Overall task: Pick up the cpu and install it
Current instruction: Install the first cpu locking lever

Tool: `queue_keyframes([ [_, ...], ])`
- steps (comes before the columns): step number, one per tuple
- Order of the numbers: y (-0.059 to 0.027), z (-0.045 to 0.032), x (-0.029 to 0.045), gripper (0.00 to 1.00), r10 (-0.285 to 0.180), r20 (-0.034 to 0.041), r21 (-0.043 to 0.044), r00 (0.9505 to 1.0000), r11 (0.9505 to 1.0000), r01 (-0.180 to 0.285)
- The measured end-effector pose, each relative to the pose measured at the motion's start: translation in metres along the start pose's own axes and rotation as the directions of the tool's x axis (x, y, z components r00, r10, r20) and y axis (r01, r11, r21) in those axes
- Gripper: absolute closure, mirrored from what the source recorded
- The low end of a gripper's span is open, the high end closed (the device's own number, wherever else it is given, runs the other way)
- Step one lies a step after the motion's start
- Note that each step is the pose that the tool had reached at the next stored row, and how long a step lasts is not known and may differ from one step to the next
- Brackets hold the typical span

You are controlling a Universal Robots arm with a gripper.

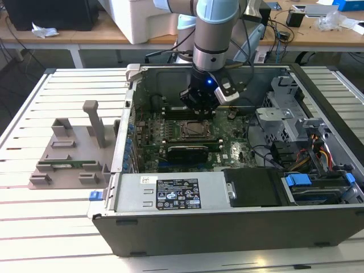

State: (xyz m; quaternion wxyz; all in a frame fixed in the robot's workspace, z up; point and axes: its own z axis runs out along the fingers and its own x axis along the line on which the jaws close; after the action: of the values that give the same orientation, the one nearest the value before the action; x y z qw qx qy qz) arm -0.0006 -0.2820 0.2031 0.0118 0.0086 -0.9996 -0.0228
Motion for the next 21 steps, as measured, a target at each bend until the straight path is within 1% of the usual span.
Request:
queue_keyframes([
  [4, 0.0001, -0.0024, 0.0000, 0.89, 0.000, 0.0001, -0.0006, 1.0000, 1.0000, 0.000],
  [6, 0.0000, -0.0024, 0.0000, 0.89, 0.000, 0.0001, -0.0007, 1.0000, 1.0000, 0.000],
  [11, -0.0005, 0.0003, 0.0000, 0.89, 0.000, -0.0007, 0.0003, 1.0000, 1.0000, 0.000],
  [12, -0.0002, 0.0014, -0.0002, 0.89, 0.000, -0.0006, -0.0023, 1.0000, 1.0000, 0.000],
  [17, -0.0004, 0.0018, -0.0004, 0.89, 0.000, -0.0016, -0.0003, 1.0000, 1.0000, 0.000],
  [18, -0.0002, 0.0007, -0.0004, 0.89, 0.000, -0.0013, -0.0005, 1.0000, 1.0000, 0.000],
  [21, 0.0001, -0.0061, -0.0002, 0.89, 0.000, -0.0014, 0.0004, 1.0000, 1.0000, 0.000],
])
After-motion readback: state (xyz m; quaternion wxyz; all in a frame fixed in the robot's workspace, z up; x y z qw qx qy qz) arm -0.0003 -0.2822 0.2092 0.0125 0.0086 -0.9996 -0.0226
